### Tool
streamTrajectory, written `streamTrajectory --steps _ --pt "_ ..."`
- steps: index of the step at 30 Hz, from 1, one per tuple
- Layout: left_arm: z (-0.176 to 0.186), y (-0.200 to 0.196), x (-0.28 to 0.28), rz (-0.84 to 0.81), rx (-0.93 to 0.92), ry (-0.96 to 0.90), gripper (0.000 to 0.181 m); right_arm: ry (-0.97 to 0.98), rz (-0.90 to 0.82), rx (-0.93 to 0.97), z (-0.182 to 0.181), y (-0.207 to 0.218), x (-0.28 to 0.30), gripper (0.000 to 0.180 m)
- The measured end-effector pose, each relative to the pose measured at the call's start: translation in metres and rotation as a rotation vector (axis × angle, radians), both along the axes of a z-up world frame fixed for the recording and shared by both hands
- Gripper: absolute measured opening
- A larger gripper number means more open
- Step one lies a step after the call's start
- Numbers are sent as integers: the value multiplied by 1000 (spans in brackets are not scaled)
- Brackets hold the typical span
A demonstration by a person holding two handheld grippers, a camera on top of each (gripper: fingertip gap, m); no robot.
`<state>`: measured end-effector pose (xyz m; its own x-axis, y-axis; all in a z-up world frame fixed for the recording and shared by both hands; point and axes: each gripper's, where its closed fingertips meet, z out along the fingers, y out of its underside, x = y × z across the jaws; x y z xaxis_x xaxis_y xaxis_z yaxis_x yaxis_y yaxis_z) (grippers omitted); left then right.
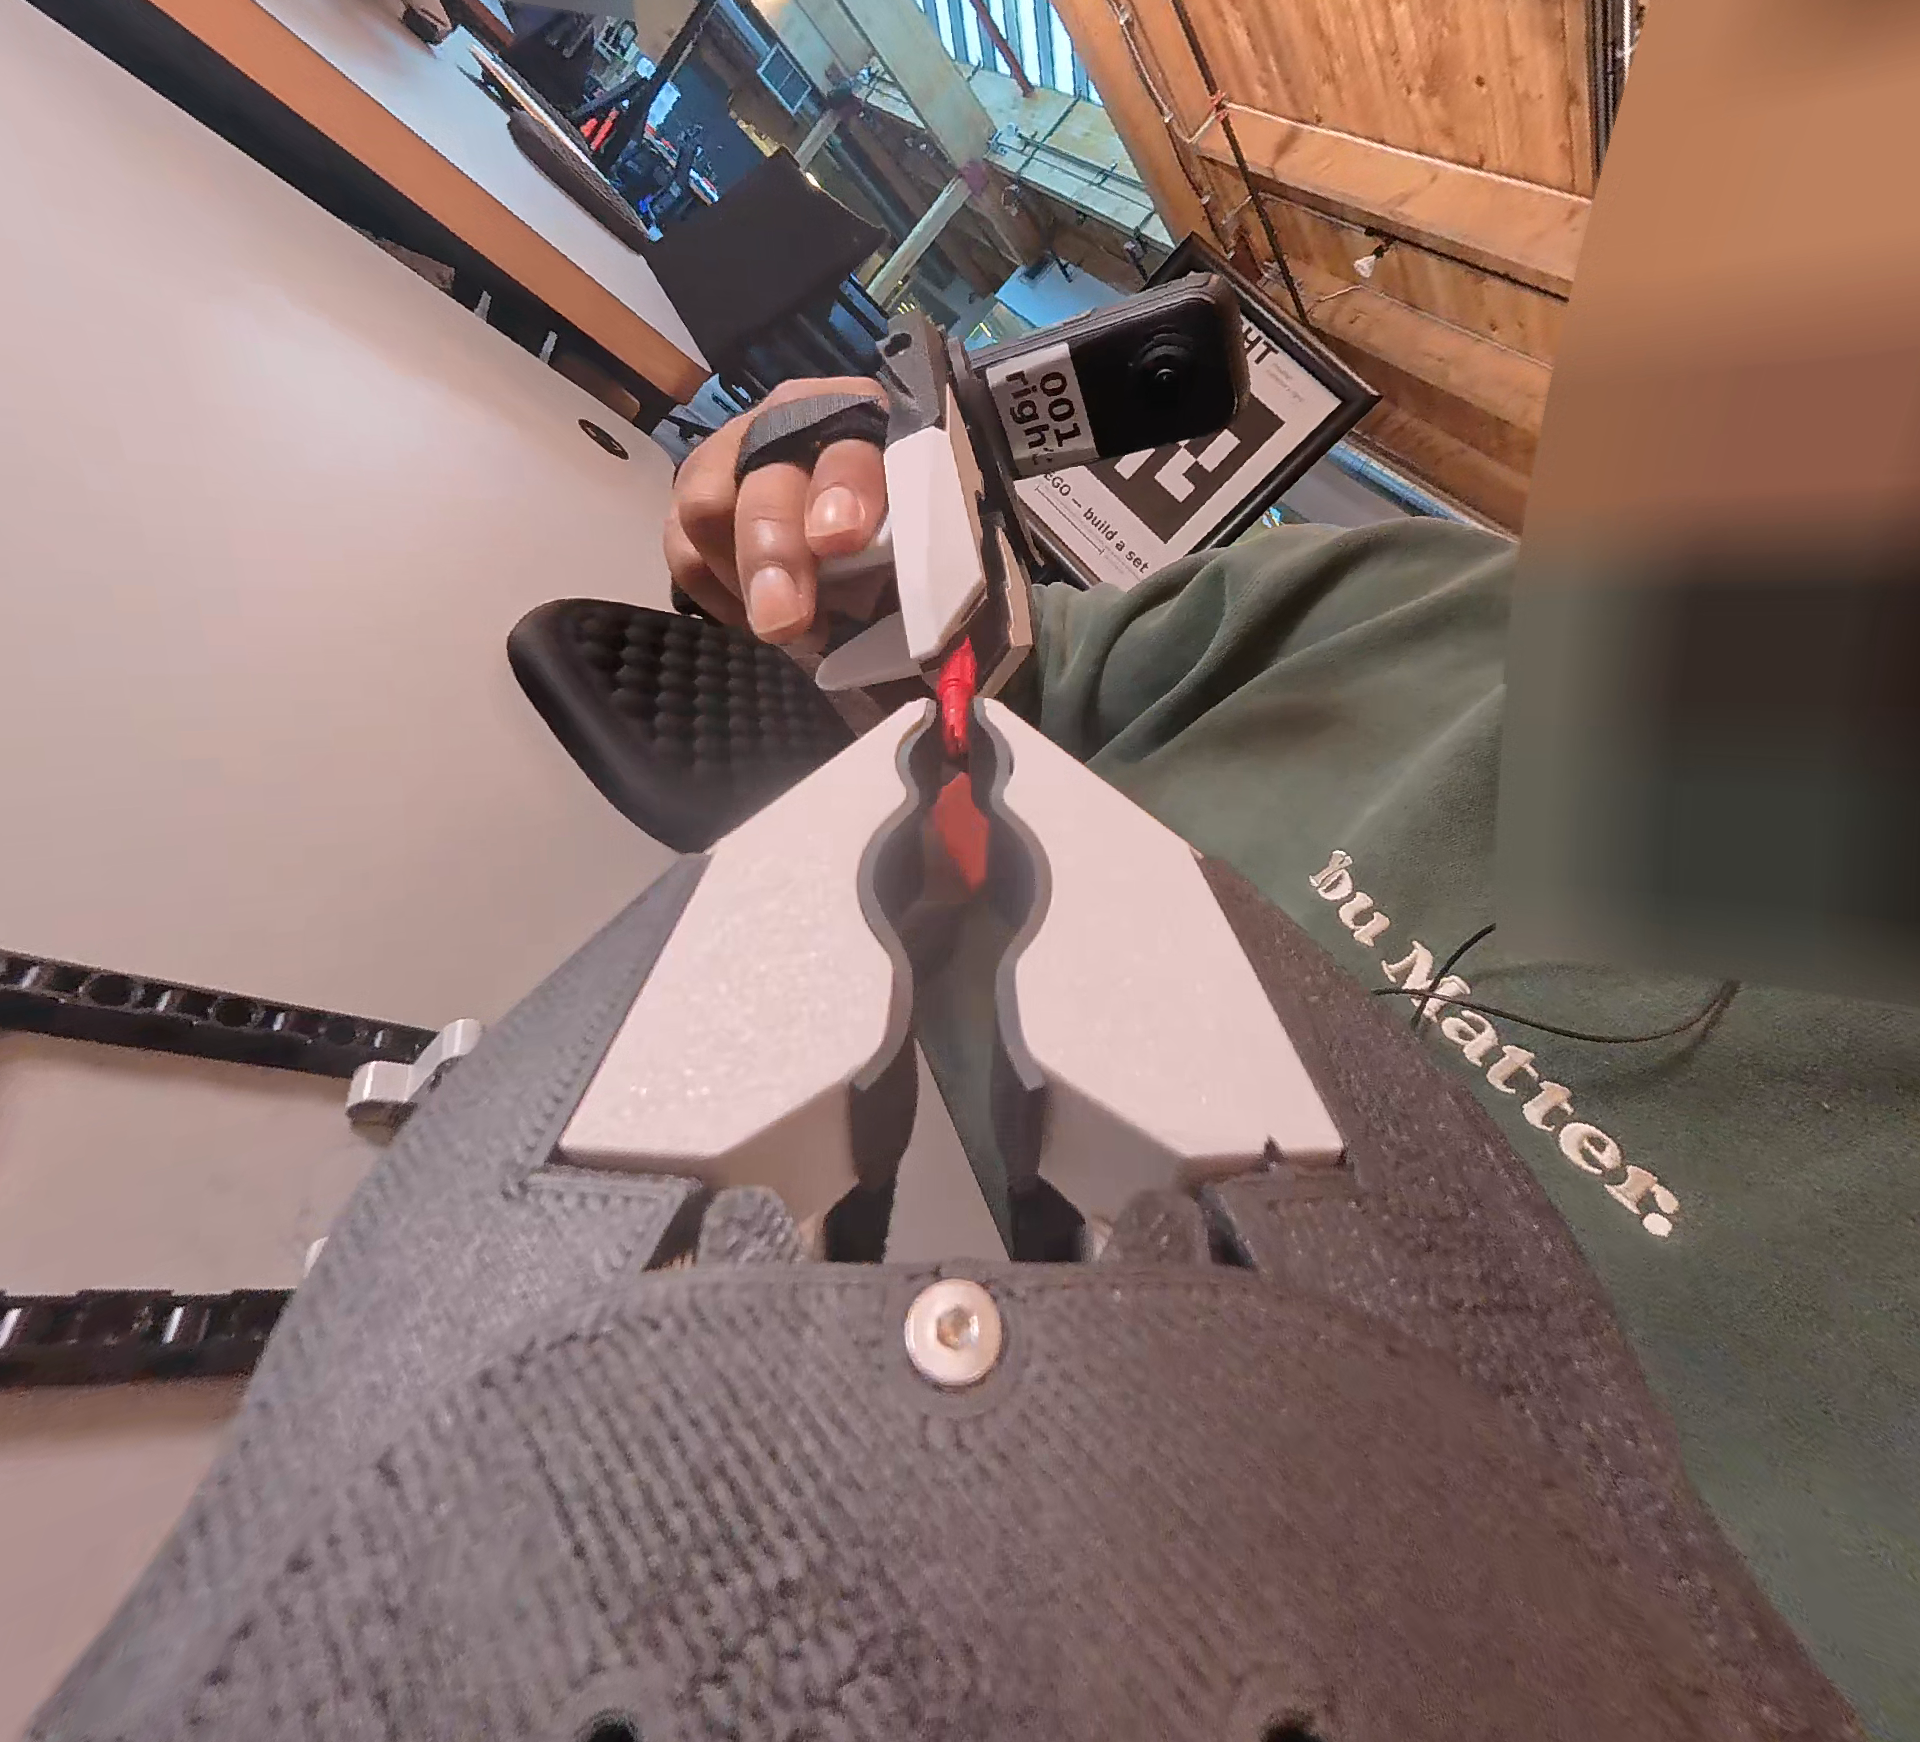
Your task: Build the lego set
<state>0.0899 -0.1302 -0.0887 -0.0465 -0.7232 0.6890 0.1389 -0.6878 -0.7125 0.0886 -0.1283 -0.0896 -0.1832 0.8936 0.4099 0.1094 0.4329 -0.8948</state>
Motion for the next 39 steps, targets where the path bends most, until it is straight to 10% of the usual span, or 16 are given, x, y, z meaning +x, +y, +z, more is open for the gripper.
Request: streamTrajectory --steps 4,10,17,22,39 --pt "-7 9 -5 60 23 70 11 -39 -17 -80 -6 9 -2 5" --pt "-79 48 -52 290 409 838 96 -167 -126 -186 -37 45 6 5" --pt "-135 48 -46 93 395 1178 124 -266 -171 -220 -61 61 2 6" --pt "-132 49 -43 34 428 1163 93 -321 -162 -250 -70 62 8 5" --pt "-61 50 -20 402 734 648 92 -376 -4 -412 -65 40 -5 5"
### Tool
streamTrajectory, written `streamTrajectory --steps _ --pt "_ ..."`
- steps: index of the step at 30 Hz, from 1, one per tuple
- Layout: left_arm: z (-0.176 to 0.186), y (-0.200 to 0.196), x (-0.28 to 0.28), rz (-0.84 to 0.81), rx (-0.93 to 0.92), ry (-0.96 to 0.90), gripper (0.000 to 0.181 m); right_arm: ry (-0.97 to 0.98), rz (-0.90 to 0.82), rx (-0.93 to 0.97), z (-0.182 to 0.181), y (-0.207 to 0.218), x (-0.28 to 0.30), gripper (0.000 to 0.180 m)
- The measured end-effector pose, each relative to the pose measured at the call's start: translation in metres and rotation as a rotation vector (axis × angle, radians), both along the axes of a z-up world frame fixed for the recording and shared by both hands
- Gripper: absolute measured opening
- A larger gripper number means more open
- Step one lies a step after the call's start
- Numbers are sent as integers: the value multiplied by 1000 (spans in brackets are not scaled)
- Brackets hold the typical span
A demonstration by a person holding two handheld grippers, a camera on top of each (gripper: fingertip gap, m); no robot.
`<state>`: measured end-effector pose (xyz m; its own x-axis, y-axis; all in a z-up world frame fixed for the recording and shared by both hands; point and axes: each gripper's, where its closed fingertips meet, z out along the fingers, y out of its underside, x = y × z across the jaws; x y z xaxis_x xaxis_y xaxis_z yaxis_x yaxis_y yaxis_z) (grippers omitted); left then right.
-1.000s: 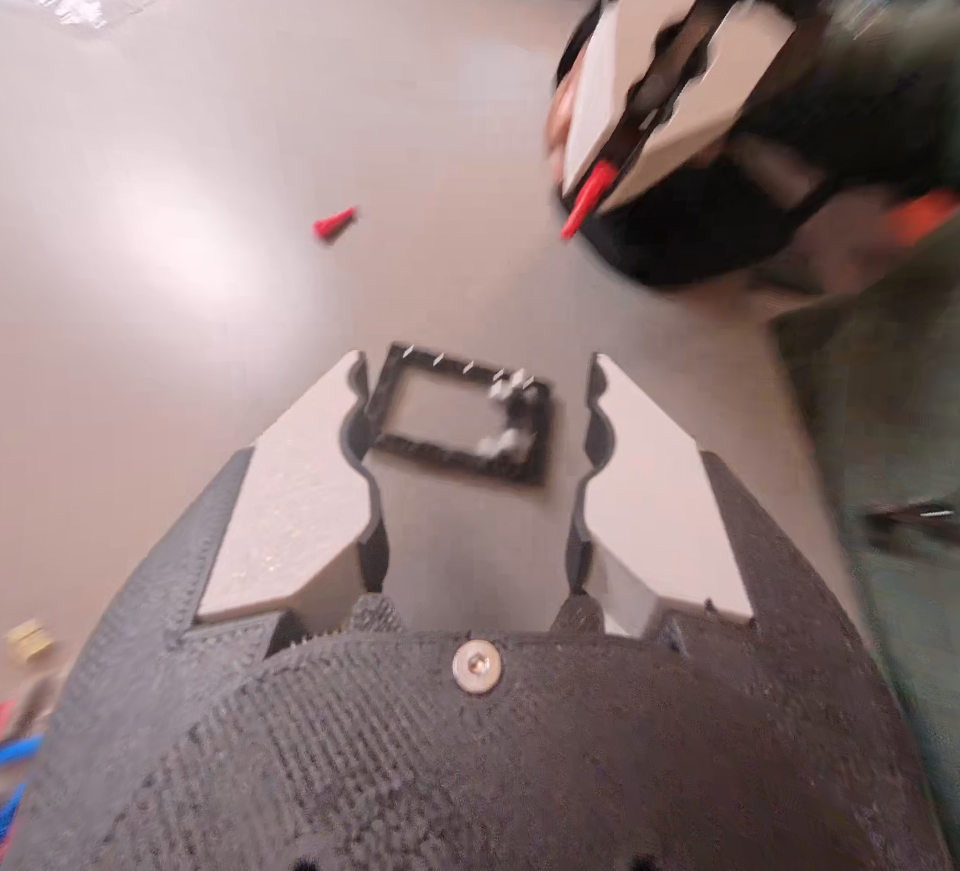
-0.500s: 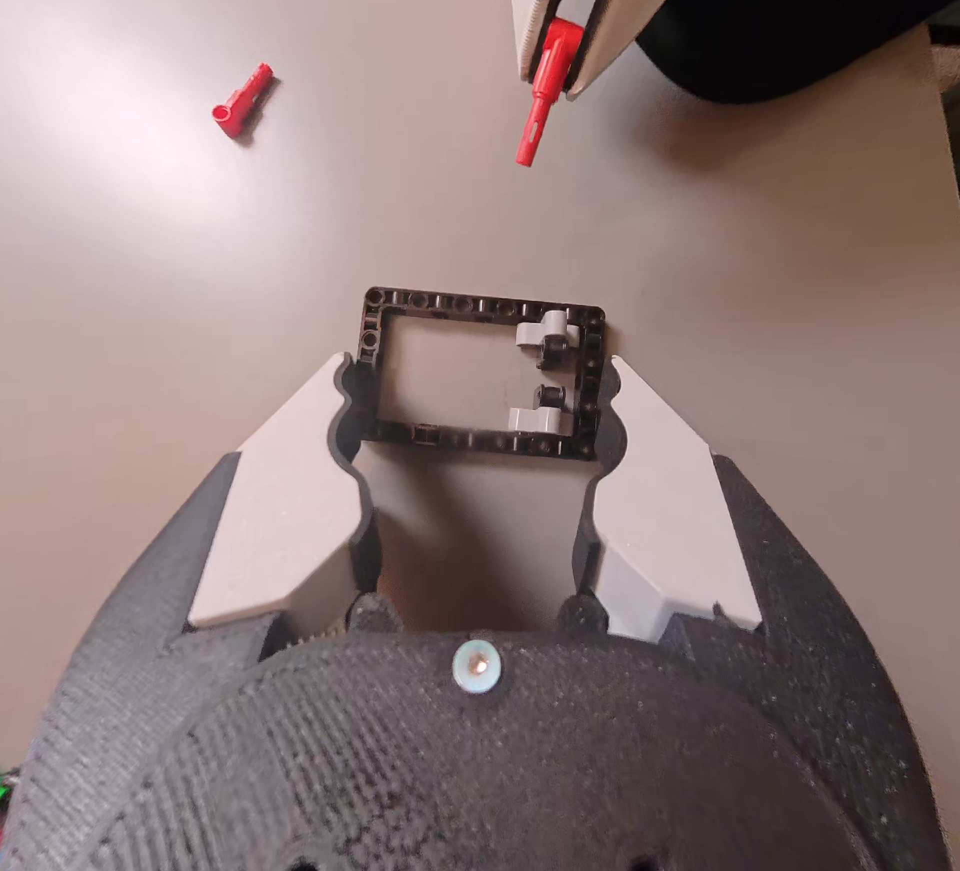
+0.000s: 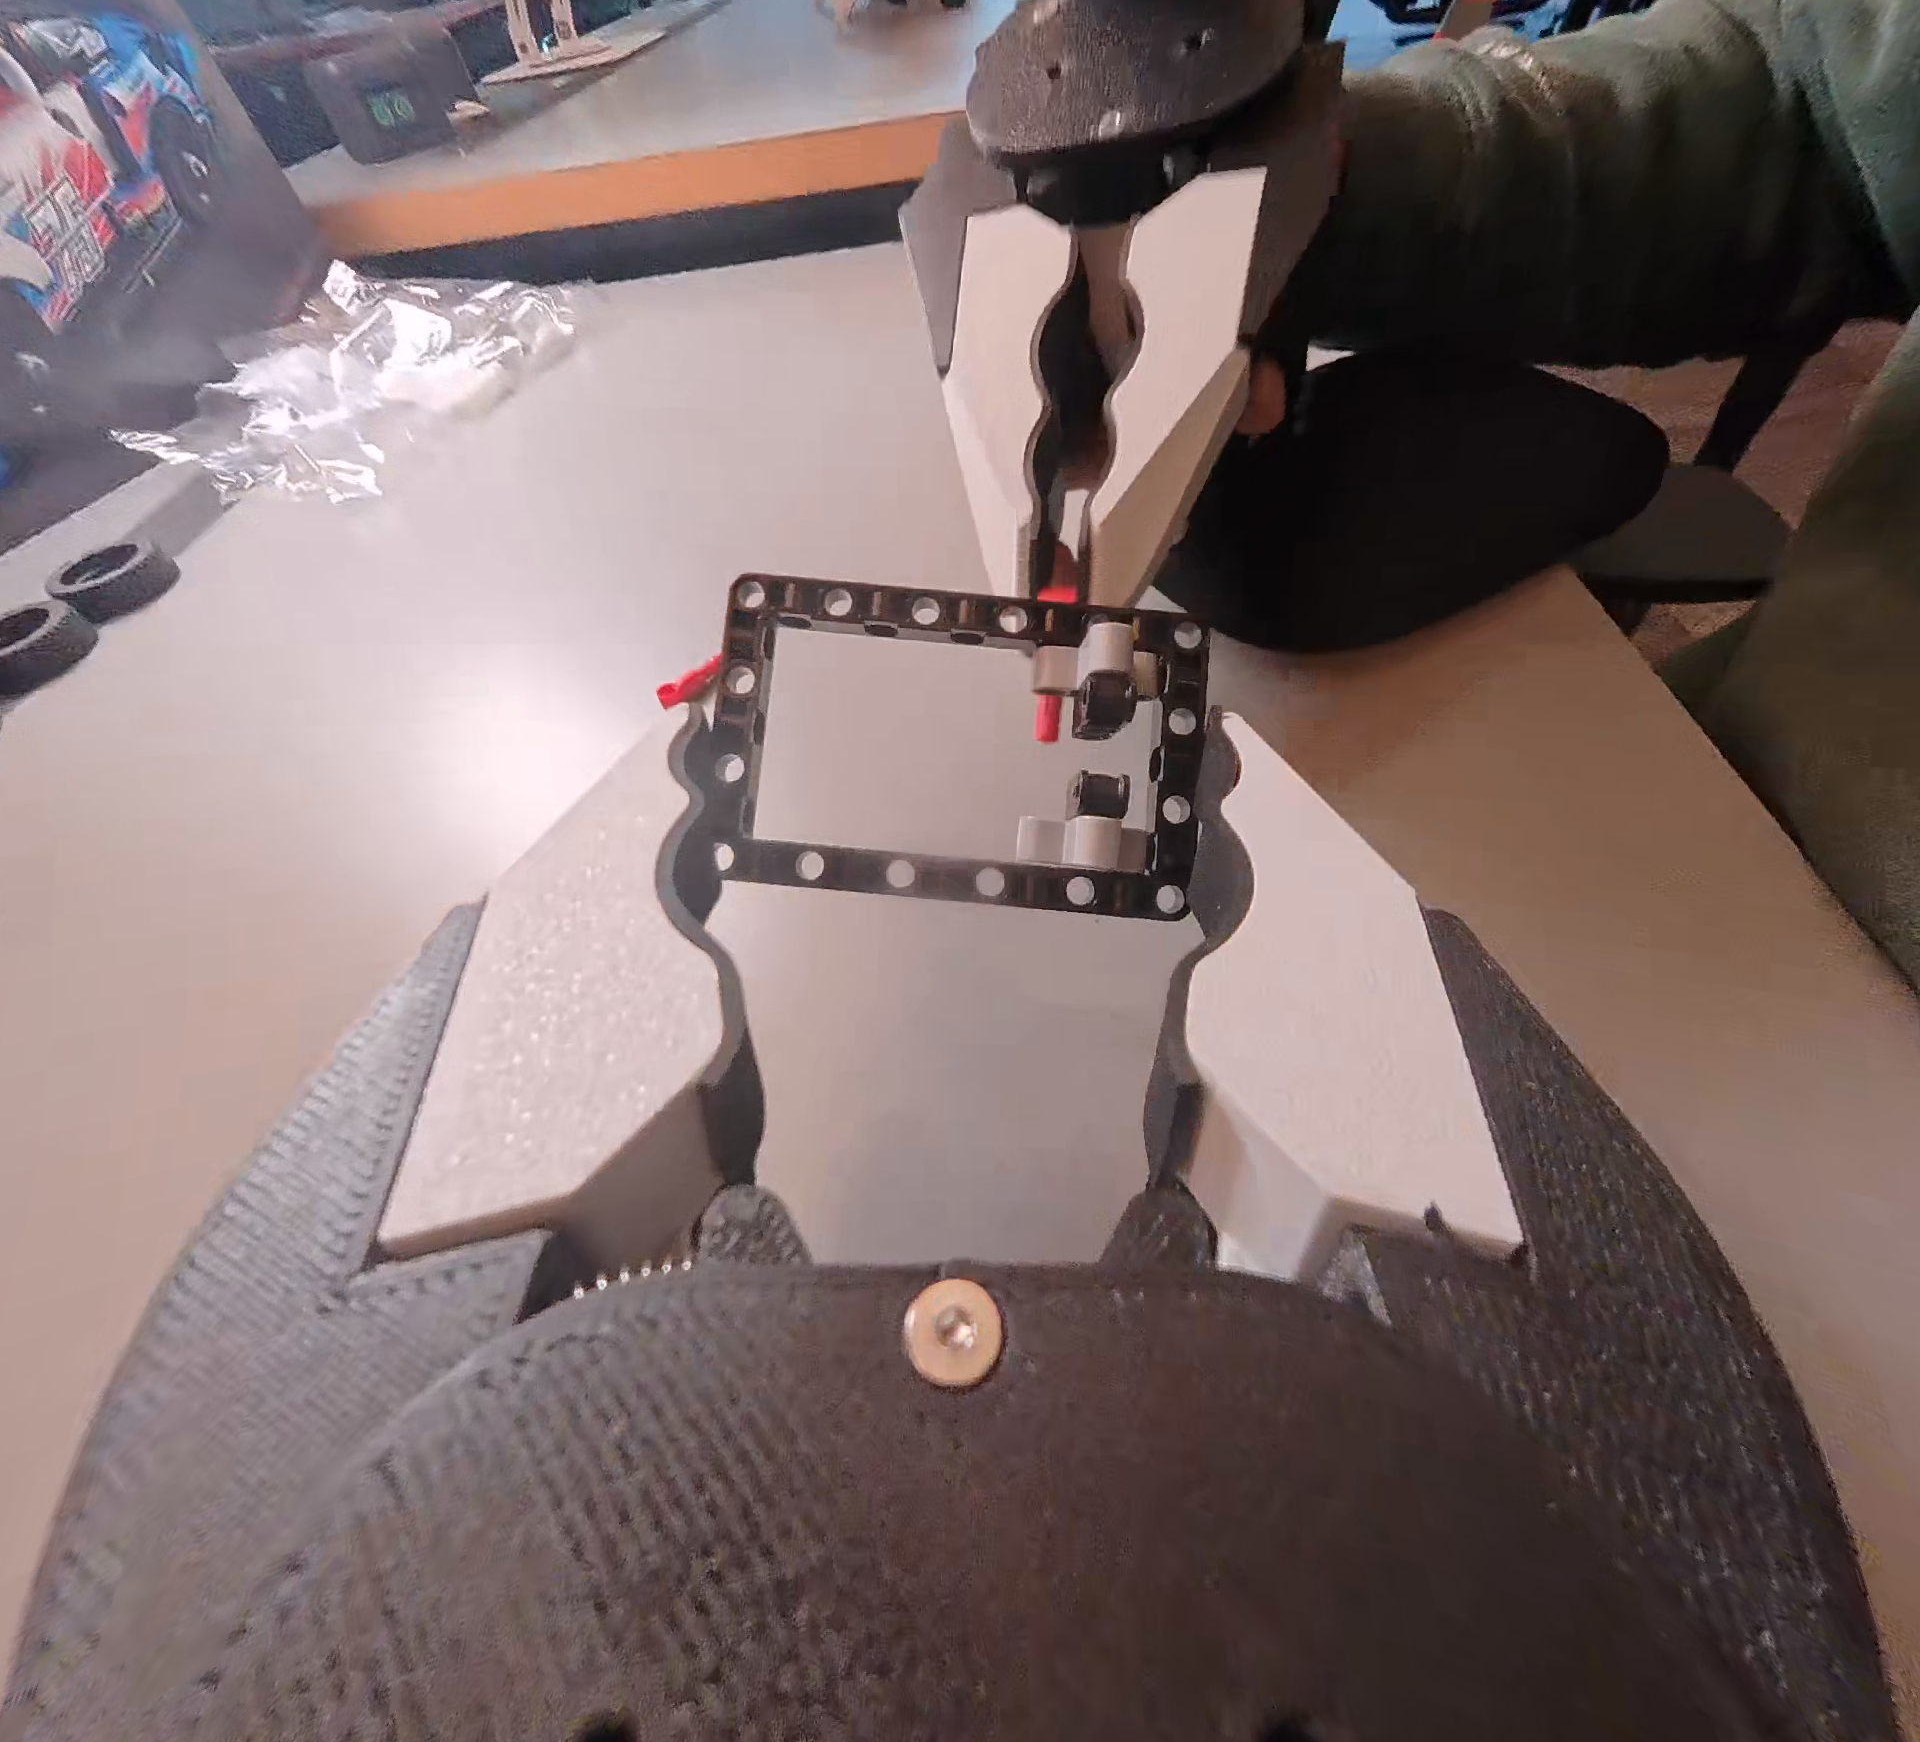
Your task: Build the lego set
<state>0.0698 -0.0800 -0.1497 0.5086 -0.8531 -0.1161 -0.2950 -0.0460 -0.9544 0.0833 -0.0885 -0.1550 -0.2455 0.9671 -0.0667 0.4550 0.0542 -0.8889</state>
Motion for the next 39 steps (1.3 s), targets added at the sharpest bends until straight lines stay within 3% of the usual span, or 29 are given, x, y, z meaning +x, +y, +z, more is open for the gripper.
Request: streamTrajectory --steps 11,21,24,27,31,35,39 --pt "-37 -6 2 -6 -188 156 92 -63 4 -33 -11 -3 -5 5" --pt "-47 -12 -4 -1 -322 184 94 -92 13 -25 -13 -6 -6 5" --pt "-39 -15 -11 21 -362 153 92 -95 20 -24 -11 -8 -8 5" --pt "-26 -29 -12 17 -415 86 78 -102 19 -8 -10 -8 -7 5" --pt "-21 -53 5 -36 -638 -74 72 -98 14 -13 -8 -9 -4 5" --pt "-24 -51 9 -2 -797 -186 72 -109 14 -5 -10 -14 -2 6" --pt "-23 -48 6 13 -899 -281 58 -122 19 21 -12 -20 -1 6"
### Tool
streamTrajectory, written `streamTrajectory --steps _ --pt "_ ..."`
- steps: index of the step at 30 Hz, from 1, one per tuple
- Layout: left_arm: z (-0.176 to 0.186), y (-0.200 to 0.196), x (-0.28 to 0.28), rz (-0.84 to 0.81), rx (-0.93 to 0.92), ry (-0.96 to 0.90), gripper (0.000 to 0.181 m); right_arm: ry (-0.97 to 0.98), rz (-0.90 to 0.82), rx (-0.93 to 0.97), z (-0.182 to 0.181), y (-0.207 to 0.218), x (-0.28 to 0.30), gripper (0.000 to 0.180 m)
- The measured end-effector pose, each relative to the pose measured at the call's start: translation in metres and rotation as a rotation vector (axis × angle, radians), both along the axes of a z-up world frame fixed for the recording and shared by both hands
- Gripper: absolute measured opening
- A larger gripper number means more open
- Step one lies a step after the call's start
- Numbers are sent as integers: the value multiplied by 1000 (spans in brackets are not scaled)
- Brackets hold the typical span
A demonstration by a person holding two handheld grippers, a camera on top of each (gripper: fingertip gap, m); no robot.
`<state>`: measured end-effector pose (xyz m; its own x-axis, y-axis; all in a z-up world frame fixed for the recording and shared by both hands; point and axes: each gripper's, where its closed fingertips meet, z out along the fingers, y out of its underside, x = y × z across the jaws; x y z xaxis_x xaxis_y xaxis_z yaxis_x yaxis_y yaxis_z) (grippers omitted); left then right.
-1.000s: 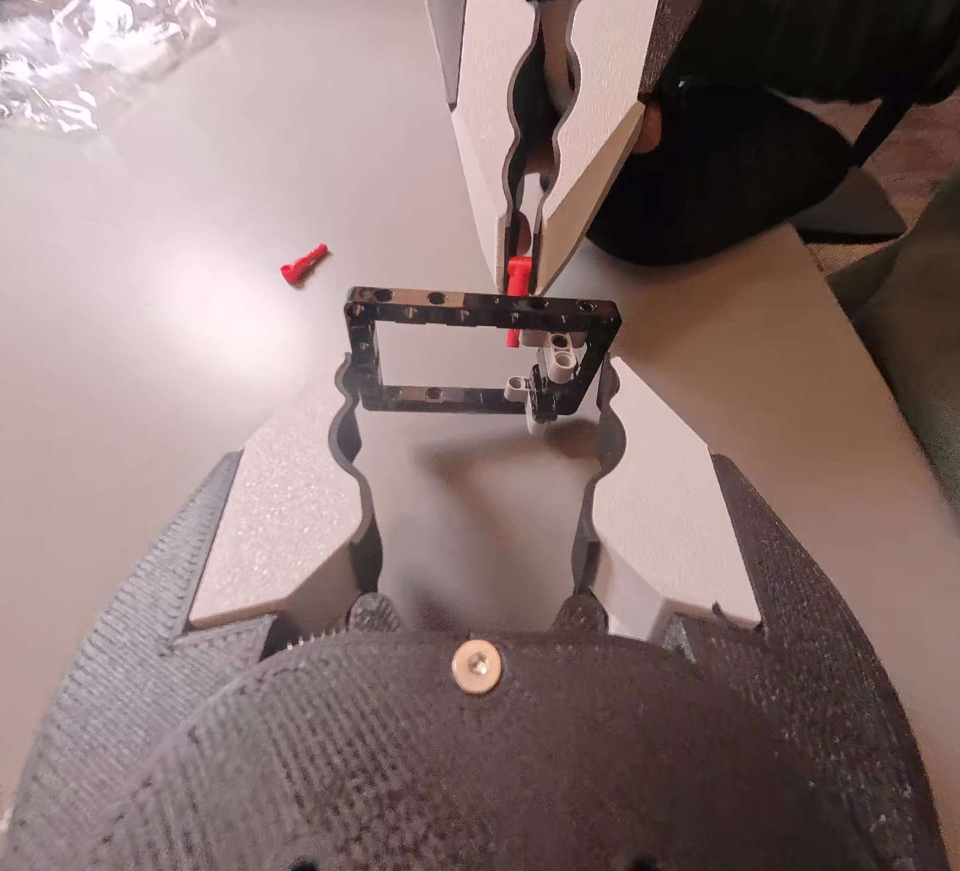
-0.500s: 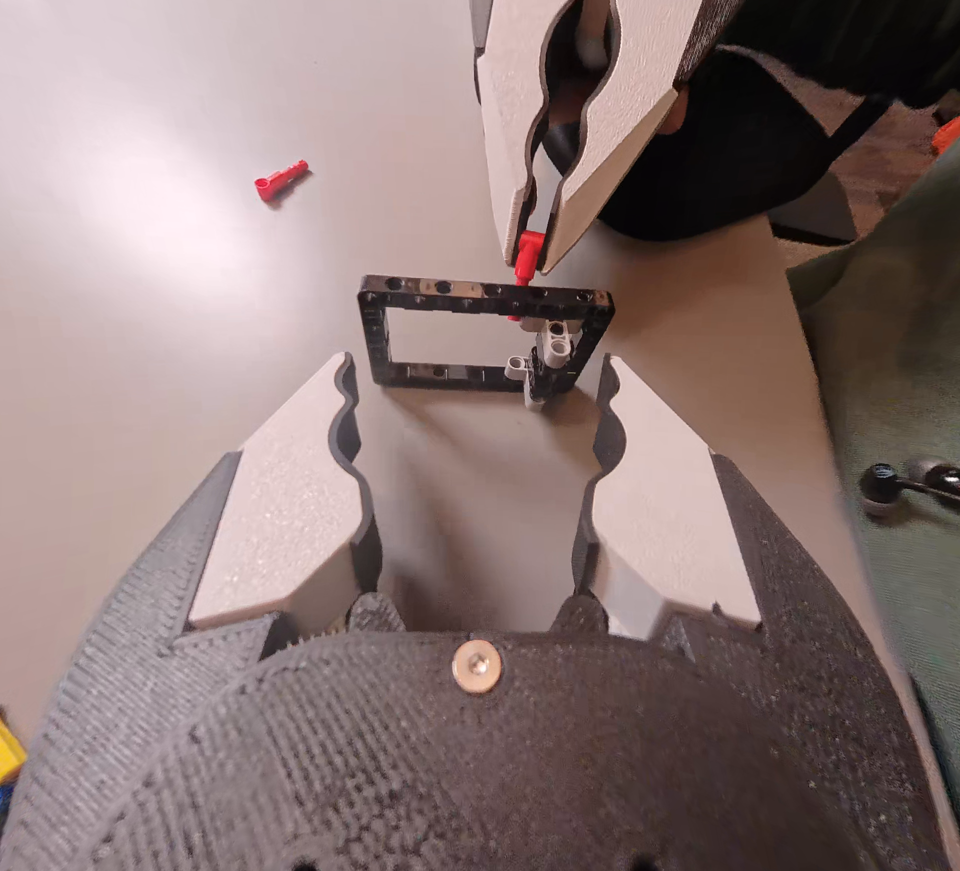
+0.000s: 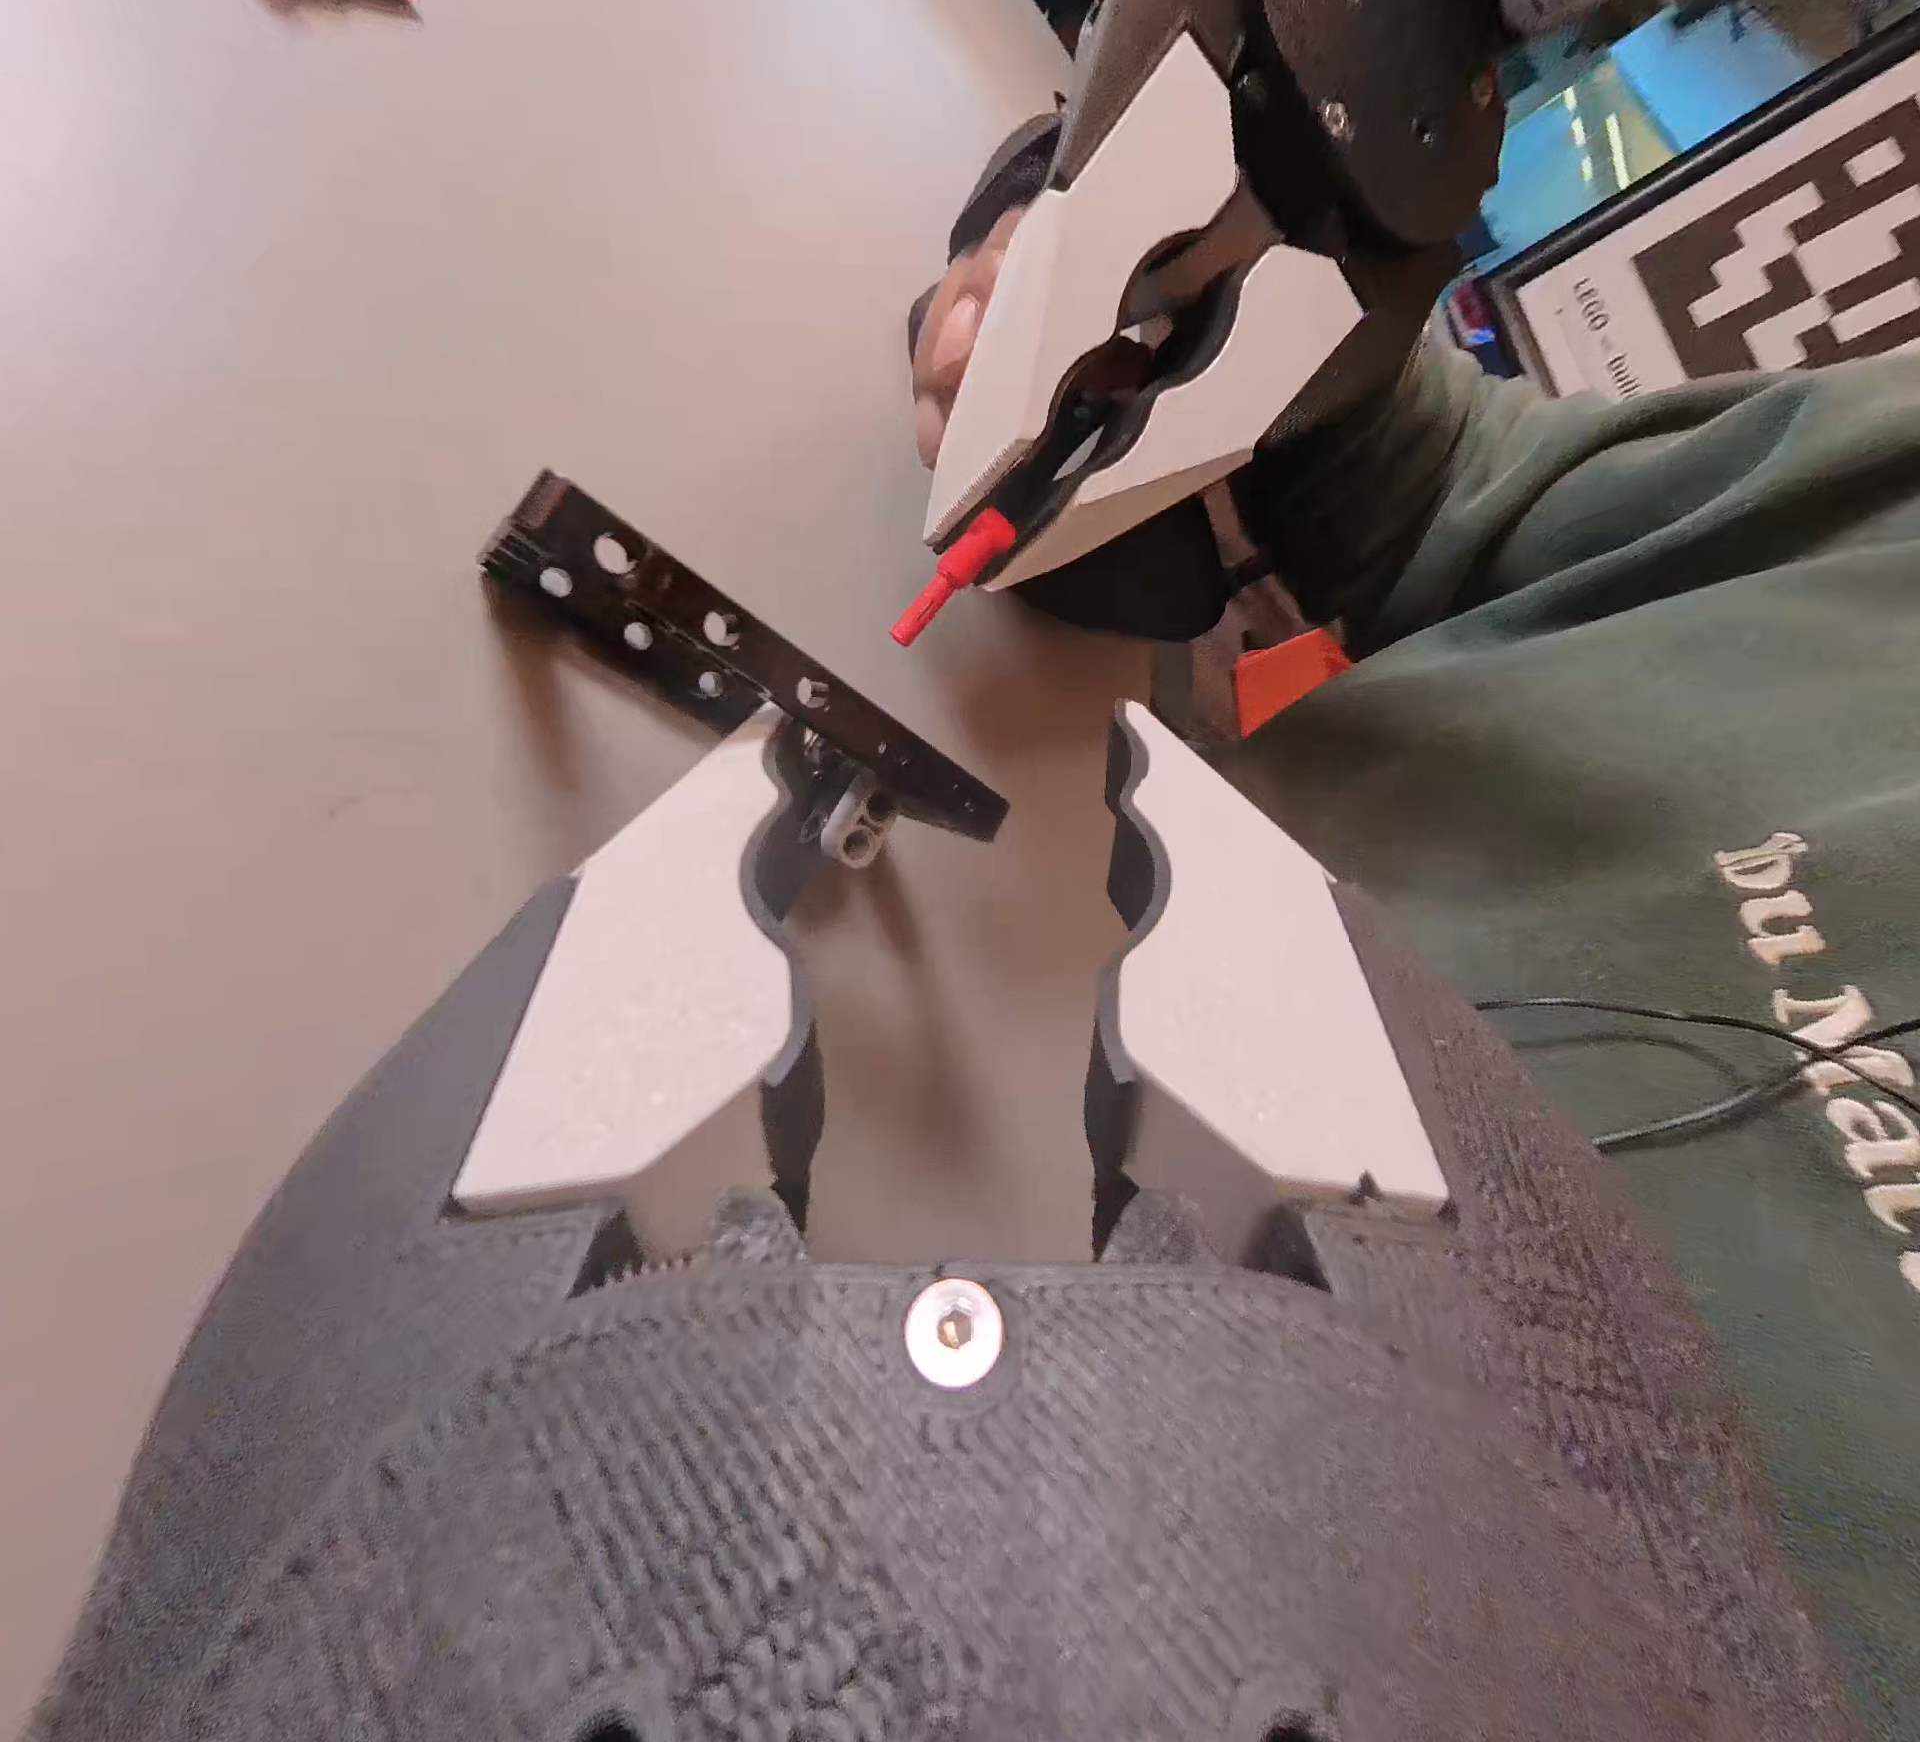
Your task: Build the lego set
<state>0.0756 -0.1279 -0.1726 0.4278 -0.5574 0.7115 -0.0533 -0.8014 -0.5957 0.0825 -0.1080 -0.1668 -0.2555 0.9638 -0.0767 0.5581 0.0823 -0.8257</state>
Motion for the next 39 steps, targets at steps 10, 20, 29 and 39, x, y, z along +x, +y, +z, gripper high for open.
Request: streamTrajectory --steps 10,20,29,39 --pt "8 -10 -10 1 -166 -225 31 6 66 29 -5 -16 -7 6" --pt "16 14 -21 156 -110 -272 16 153 76 122 20 -23 -2 6" --pt "14 48 -22 310 -123 -281 19 95 -147 145 26 8 -22 5" --pt "32 46 -31 344 -154 -457 37 22 -218 189 14 16 -21 6"
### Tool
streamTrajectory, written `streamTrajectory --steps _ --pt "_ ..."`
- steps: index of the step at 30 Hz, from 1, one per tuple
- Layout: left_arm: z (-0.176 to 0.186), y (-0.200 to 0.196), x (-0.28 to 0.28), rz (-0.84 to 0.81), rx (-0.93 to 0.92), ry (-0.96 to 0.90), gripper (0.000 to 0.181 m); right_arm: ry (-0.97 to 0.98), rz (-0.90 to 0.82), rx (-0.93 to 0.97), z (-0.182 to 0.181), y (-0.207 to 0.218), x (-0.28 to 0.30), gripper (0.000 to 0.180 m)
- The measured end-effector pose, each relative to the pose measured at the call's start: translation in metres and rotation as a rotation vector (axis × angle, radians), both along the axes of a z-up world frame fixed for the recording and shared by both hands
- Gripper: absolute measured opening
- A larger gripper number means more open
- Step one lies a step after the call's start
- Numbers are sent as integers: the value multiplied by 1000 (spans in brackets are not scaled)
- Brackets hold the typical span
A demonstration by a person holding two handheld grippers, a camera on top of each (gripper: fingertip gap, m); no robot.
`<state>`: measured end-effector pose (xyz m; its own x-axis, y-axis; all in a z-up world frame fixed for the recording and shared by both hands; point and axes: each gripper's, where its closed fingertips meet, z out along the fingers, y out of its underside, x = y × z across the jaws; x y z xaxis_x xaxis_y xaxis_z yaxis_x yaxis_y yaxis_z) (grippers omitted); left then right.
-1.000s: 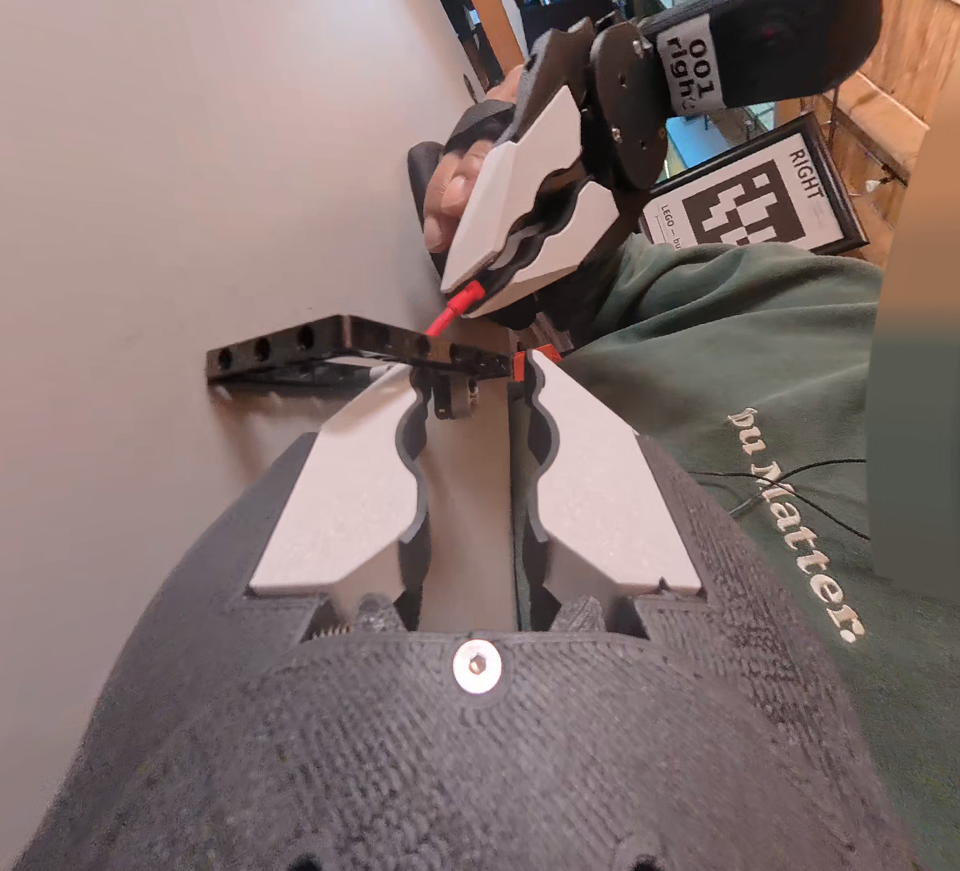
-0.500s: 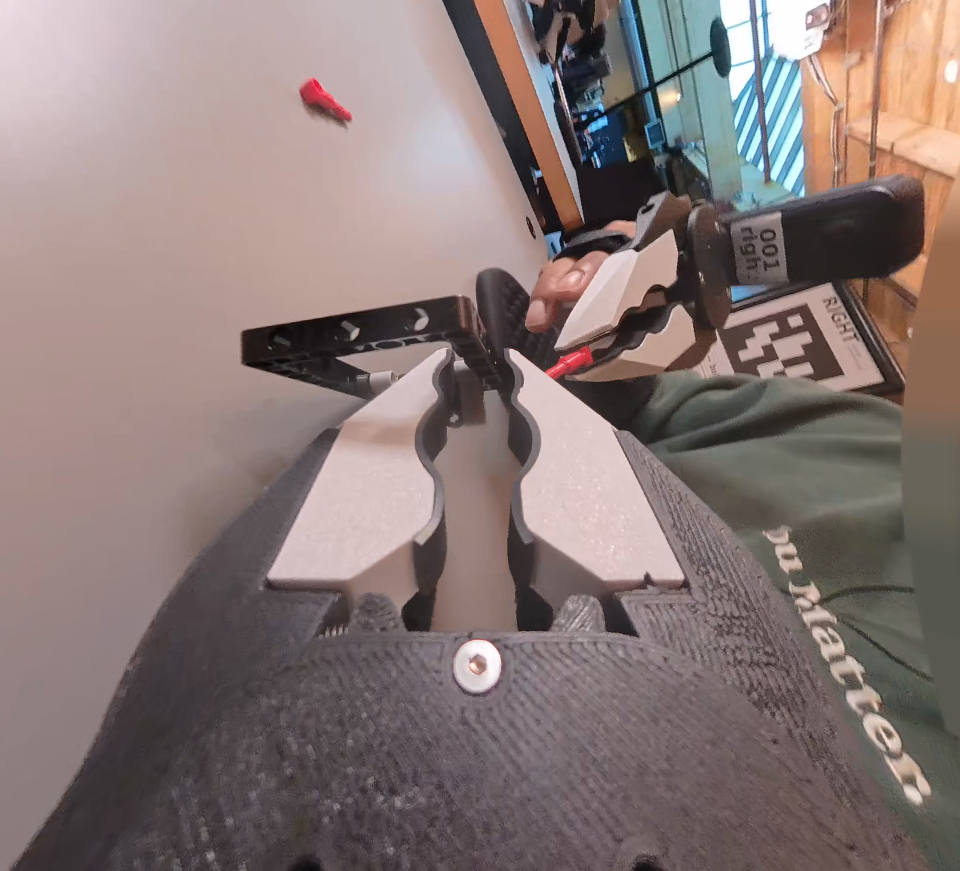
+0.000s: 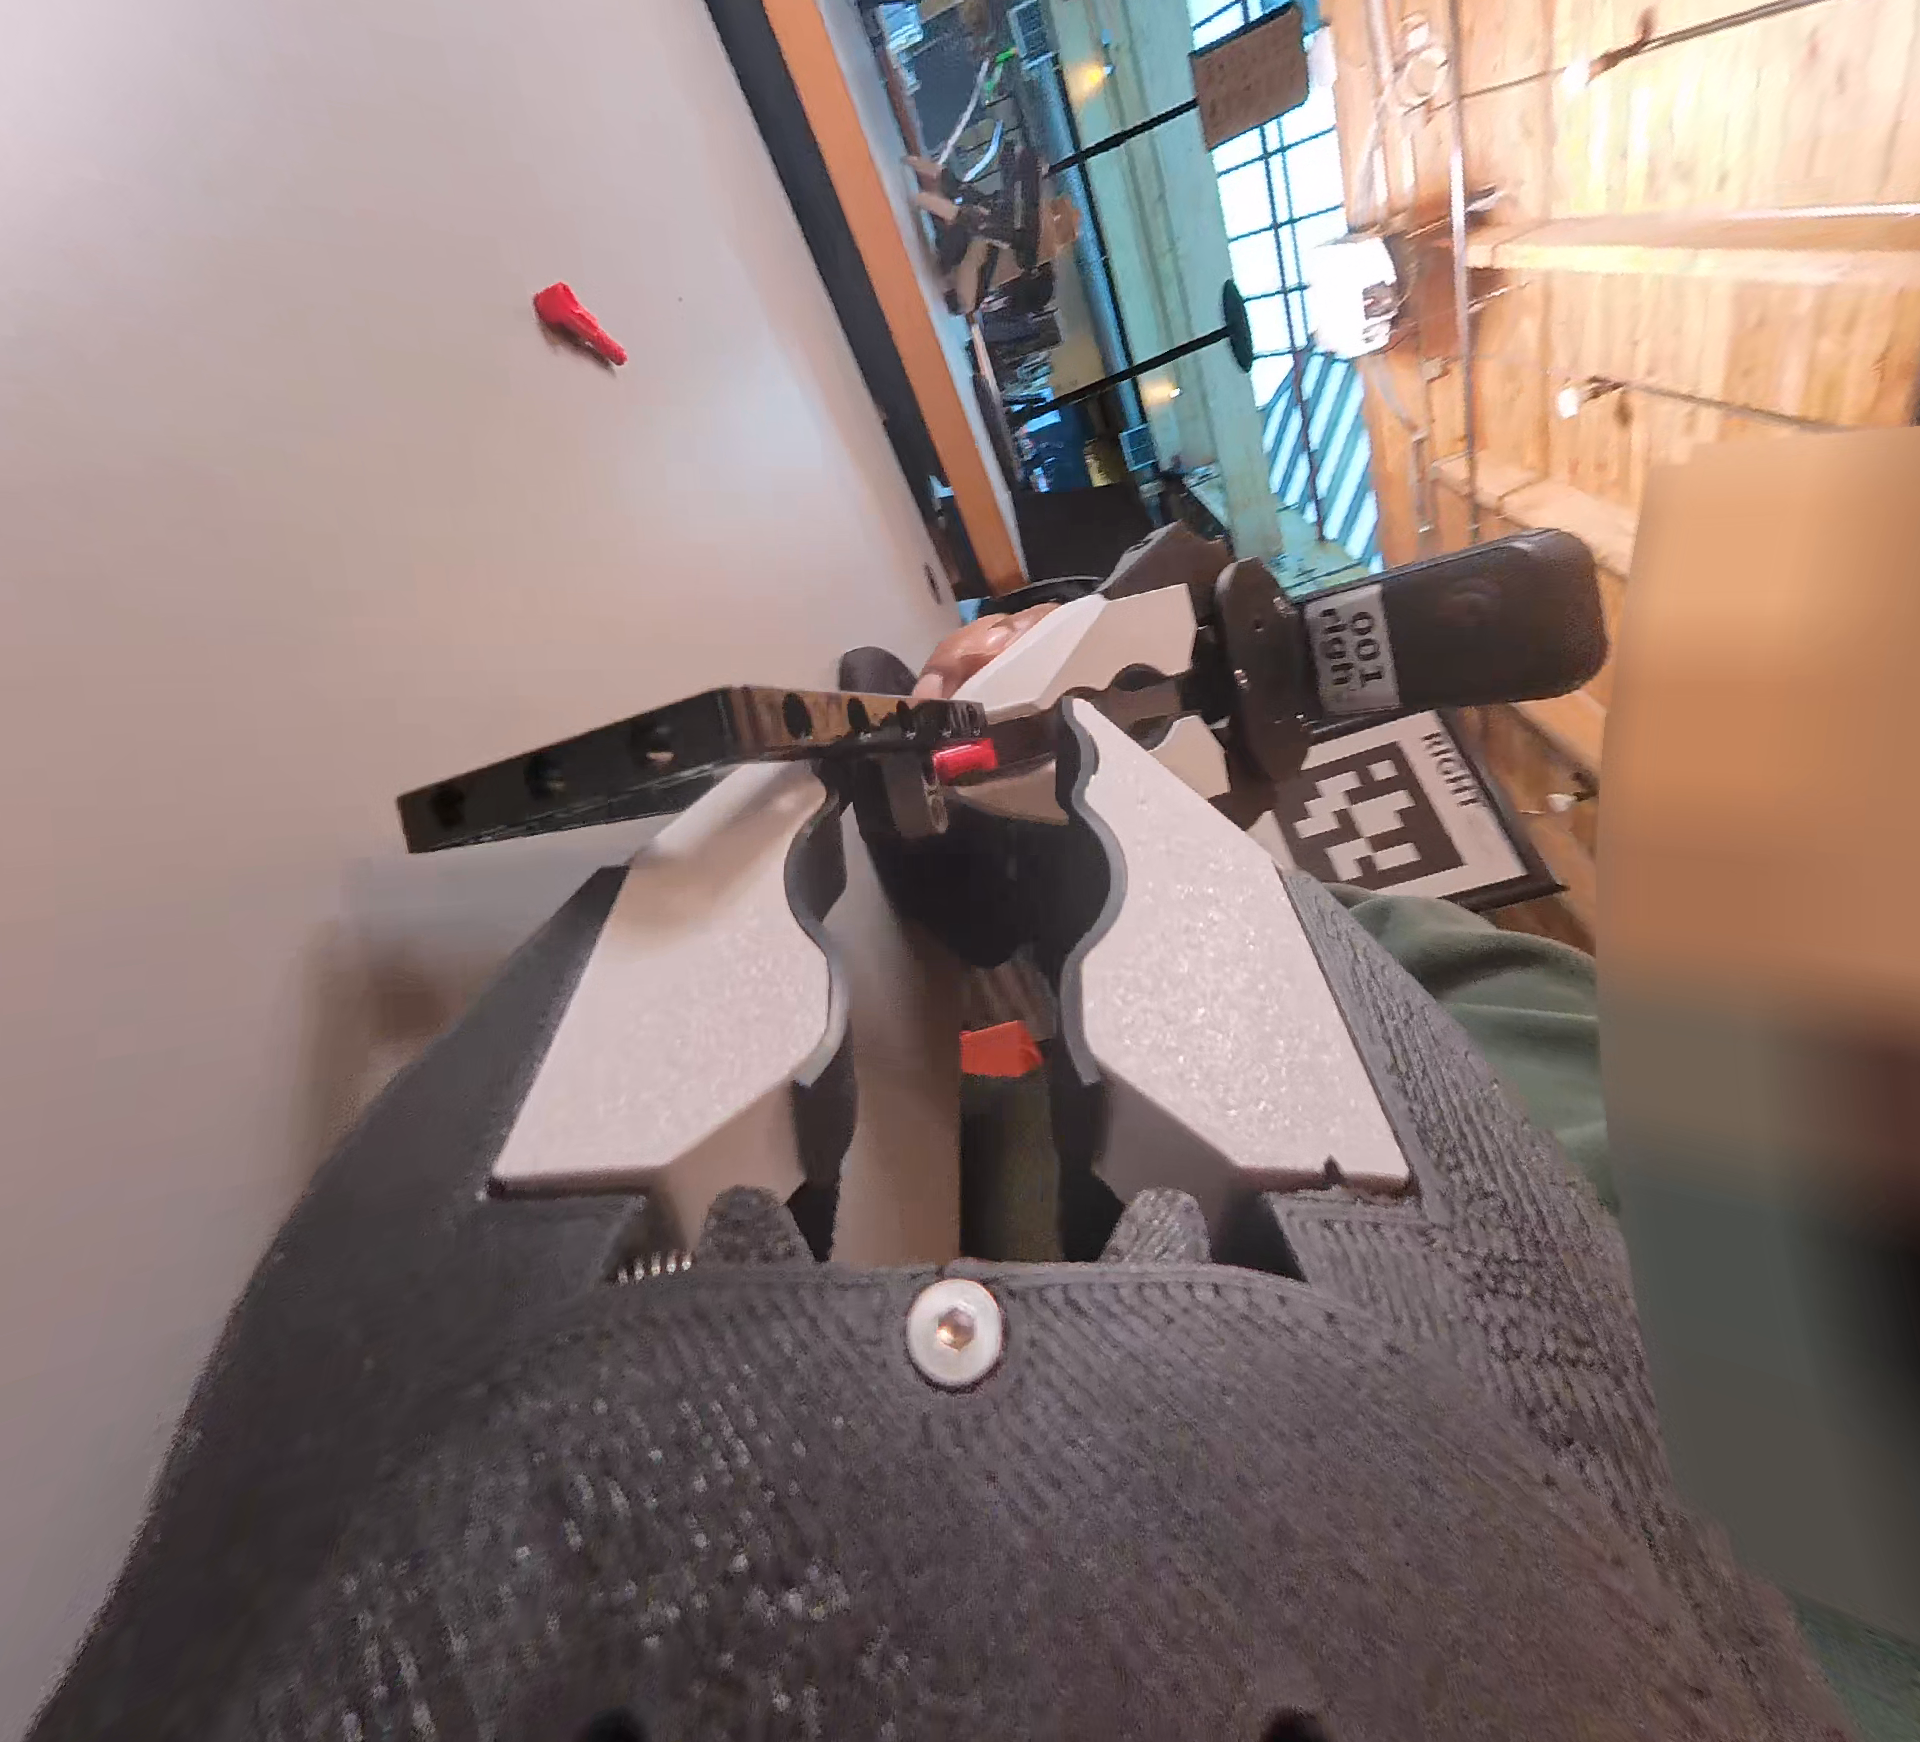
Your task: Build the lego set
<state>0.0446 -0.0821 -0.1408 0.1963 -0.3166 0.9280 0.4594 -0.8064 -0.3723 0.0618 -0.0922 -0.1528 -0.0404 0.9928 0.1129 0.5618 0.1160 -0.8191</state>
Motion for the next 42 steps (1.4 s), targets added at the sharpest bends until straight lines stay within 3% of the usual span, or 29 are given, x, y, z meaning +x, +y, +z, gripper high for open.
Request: streamTrajectory --steps 5,8,13,19,33,42 --pt "10 -11 2 -37 96 -3 41 -8 29 -3 4 -7 3 5" --pt "11 -20 8 -67 186 99 52 7 52 -50 14 -10 11 5" --pt "-4 -27 16 -115 250 278 49 54 61 -101 33 -8 13 5" --pt "-15 -30 25 -130 299 431 49 -64 128 -76 18 -19 4 5" --pt "-11 -33 31 -109 264 410 63 -165 91 21 6 -16 3 5" --pt "0 -36 38 -52 241 415 90 -317 87 79 6 -12 4 5"
